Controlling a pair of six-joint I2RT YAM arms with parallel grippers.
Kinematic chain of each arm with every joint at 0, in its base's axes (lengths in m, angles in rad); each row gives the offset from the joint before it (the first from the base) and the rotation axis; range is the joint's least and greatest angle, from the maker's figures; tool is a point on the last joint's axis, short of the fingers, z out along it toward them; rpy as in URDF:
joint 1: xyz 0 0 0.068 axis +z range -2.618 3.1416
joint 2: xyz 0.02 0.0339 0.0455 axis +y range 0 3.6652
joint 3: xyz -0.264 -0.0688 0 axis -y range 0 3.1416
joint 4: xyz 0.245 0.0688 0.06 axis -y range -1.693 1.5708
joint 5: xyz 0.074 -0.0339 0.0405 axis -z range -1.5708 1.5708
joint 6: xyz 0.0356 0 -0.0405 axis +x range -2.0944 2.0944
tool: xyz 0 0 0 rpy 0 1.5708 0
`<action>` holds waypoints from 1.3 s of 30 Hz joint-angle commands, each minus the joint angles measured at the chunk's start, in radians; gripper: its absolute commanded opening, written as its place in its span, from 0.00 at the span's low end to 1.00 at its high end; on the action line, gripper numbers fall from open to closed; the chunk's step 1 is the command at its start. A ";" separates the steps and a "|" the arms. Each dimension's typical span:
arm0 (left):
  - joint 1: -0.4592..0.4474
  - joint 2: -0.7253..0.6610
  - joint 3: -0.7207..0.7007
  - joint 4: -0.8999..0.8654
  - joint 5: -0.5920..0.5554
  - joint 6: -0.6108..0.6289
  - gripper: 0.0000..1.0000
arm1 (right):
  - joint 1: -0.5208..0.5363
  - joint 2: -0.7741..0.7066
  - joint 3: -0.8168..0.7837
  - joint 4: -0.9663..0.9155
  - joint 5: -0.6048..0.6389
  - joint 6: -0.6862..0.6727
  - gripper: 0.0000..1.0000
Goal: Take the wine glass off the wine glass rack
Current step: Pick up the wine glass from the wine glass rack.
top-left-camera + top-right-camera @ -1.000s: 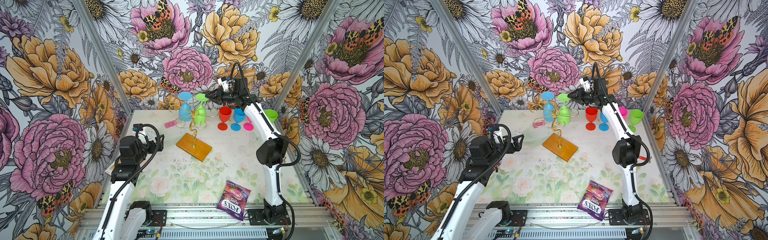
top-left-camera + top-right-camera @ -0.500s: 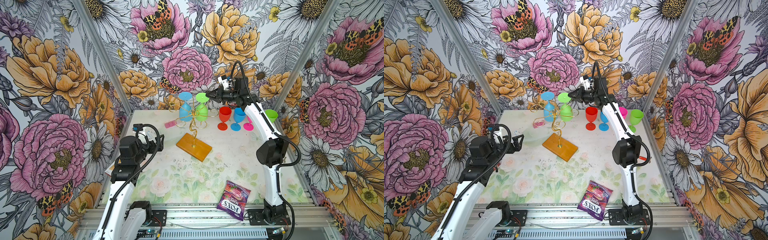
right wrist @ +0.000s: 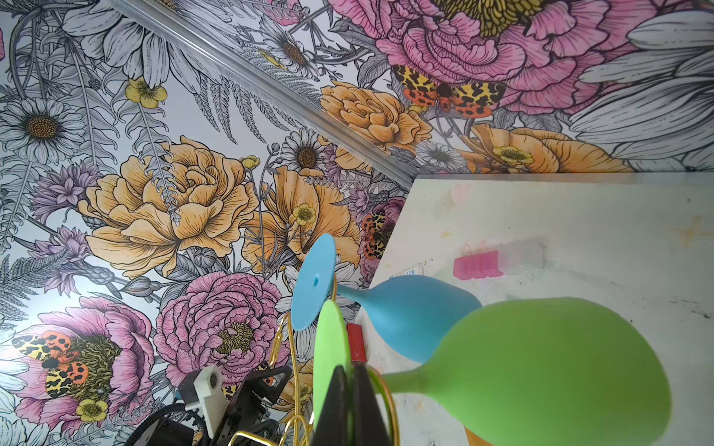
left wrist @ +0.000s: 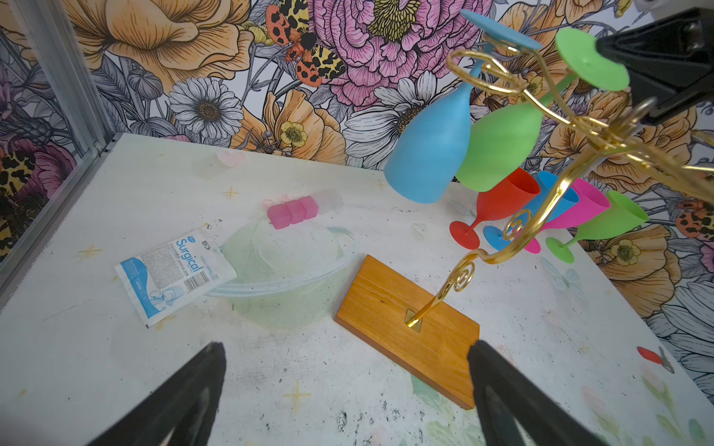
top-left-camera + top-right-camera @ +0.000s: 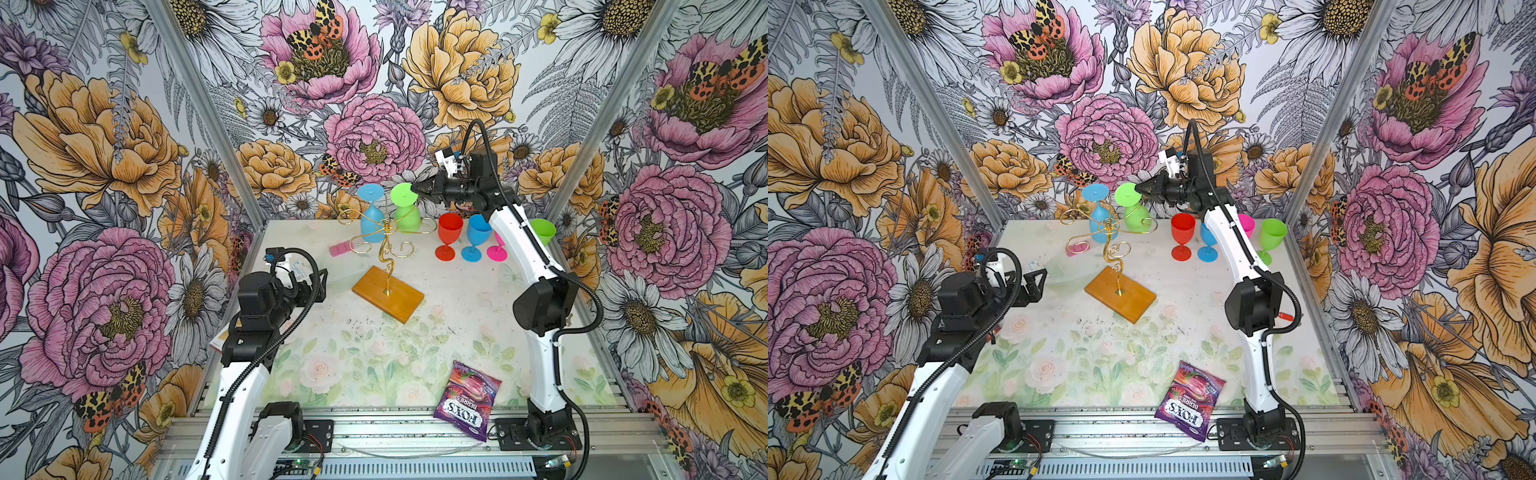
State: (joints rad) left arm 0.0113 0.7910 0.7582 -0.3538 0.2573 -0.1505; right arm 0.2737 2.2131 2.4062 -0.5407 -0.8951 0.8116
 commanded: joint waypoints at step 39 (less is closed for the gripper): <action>0.012 -0.012 -0.014 0.023 0.022 0.008 0.99 | -0.069 -0.201 -0.311 0.256 -0.024 0.132 0.00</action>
State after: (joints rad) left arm 0.0116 0.7910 0.7578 -0.3534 0.2600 -0.1505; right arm 0.2142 2.0567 2.1078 -0.3489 -0.9131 0.9257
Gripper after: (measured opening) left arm 0.987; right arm 0.052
